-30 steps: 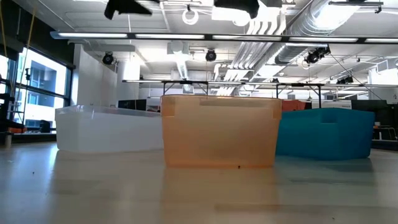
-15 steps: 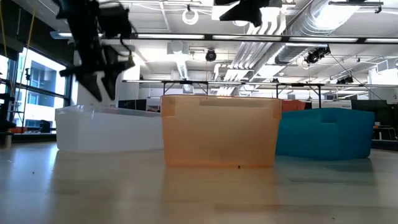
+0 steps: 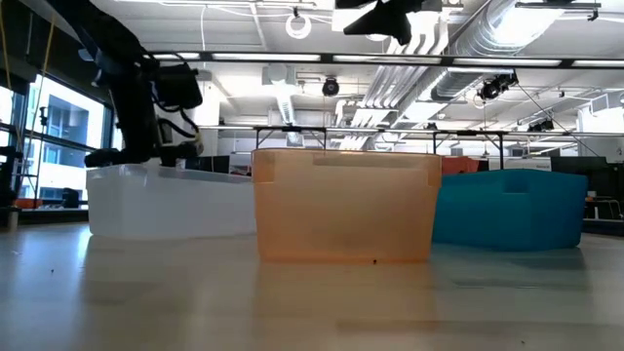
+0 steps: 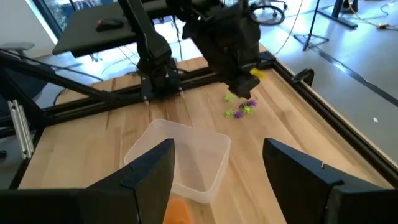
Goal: Sort Halloween decoration
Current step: Put the black spider toy into the orange bin
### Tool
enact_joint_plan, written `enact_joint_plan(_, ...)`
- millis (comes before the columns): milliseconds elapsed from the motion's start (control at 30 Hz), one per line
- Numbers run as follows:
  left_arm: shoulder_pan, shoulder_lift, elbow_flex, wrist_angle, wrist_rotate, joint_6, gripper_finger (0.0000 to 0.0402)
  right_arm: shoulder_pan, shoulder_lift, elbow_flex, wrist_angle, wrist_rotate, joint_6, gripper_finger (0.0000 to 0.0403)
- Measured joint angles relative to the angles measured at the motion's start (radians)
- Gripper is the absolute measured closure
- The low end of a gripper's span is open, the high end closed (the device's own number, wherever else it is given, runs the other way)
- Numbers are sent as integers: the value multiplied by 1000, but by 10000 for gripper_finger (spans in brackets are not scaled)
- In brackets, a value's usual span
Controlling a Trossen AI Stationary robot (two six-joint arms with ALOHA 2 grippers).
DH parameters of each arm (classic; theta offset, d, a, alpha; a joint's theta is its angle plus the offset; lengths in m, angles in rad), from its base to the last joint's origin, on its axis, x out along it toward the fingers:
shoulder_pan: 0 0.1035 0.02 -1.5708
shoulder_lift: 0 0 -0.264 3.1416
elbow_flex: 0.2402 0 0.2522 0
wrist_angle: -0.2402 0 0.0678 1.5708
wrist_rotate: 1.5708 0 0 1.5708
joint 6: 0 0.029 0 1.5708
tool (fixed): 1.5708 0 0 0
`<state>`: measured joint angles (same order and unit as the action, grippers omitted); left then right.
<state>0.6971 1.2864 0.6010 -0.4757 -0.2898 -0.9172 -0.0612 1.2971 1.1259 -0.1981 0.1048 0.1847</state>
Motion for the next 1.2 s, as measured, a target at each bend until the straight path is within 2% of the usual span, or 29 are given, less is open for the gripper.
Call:
enact_joint_plan(100,22,41,1,44,48,-5,242,0,11,1,3,0,25,163)
enact_joint_plan(367,71,104,0,39,47,-25,242,0,62,0,-31,0,82,163)
enact_joint_plan(700,45,126,0,29,50,-22,242,0,105,0,-9,-7,105,163)
enact_joint_plan(967,13,125,0,86,69,-18,242,-3,105,0,-11,-5,105,163)
enact_joint_plan(1200,24,125,0,17,35,-16,242,-3,105,0,-11,-4,106,163)
